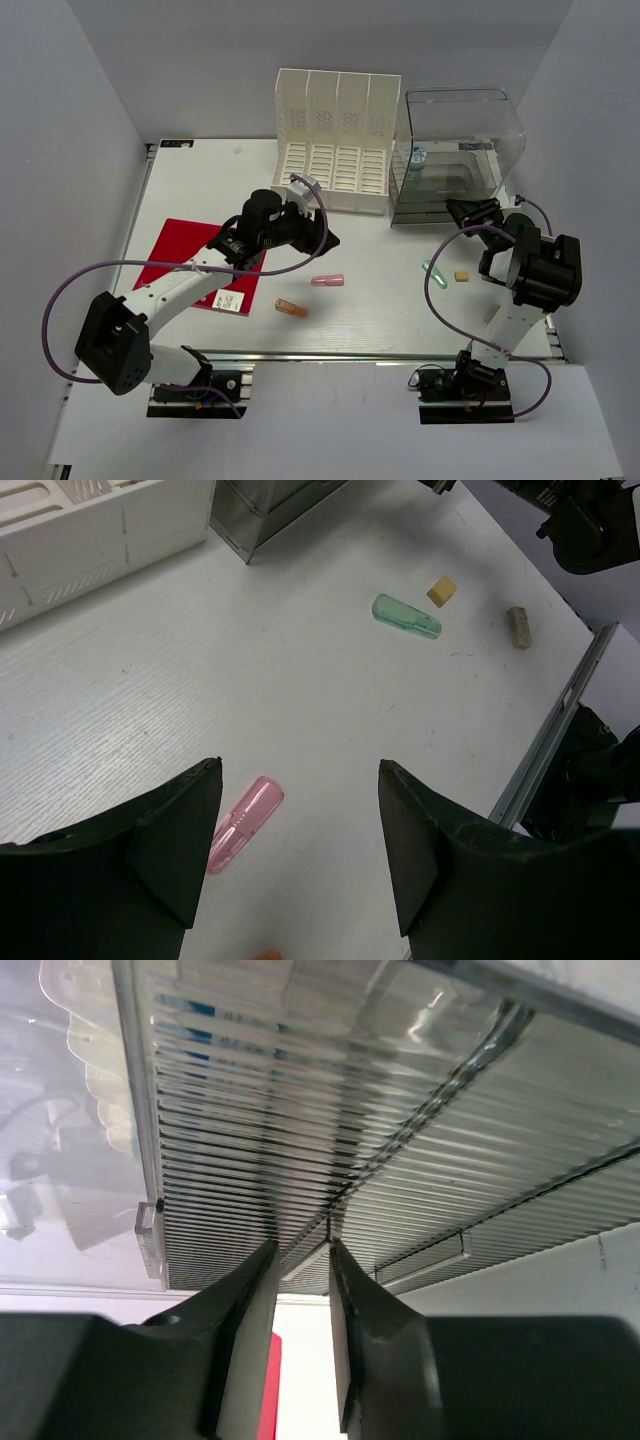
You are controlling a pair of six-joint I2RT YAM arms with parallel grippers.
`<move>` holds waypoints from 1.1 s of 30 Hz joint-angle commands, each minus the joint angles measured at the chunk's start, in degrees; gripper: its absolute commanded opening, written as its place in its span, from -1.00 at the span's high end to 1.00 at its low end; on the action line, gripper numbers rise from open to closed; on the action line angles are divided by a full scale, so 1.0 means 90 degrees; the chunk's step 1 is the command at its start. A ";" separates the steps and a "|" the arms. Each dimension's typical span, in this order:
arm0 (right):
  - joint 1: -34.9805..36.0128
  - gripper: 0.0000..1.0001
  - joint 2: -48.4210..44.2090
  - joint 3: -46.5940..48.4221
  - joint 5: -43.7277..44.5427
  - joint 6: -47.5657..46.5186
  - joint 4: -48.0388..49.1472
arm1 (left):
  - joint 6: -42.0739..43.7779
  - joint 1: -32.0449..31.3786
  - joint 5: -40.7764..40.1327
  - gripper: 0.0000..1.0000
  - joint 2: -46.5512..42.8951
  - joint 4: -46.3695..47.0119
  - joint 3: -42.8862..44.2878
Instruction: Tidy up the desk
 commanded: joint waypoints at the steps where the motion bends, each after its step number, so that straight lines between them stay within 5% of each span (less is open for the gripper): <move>1: -0.0017 0.39 0.0086 0.0056 0.0213 0.0150 0.0679 | 0.0051 0.0048 0.0147 -0.47 -0.0076 0.0093 -0.0053; 5: -0.0026 0.71 0.0086 -0.0032 0.0233 0.0160 0.0825 | 0.0042 0.0048 0.0205 -0.47 -0.0056 0.0093 -0.0053; 12: -0.0026 0.93 0.0027 -0.0159 0.0203 0.0141 0.0904 | 0.0051 0.0048 0.0215 -0.47 -0.0086 0.0084 -0.0053; 33: -0.0485 0.92 -0.1261 -0.1242 -0.0070 -0.0444 0.0142 | 0.0051 0.0048 0.0303 -0.47 -0.0212 0.0289 -0.0091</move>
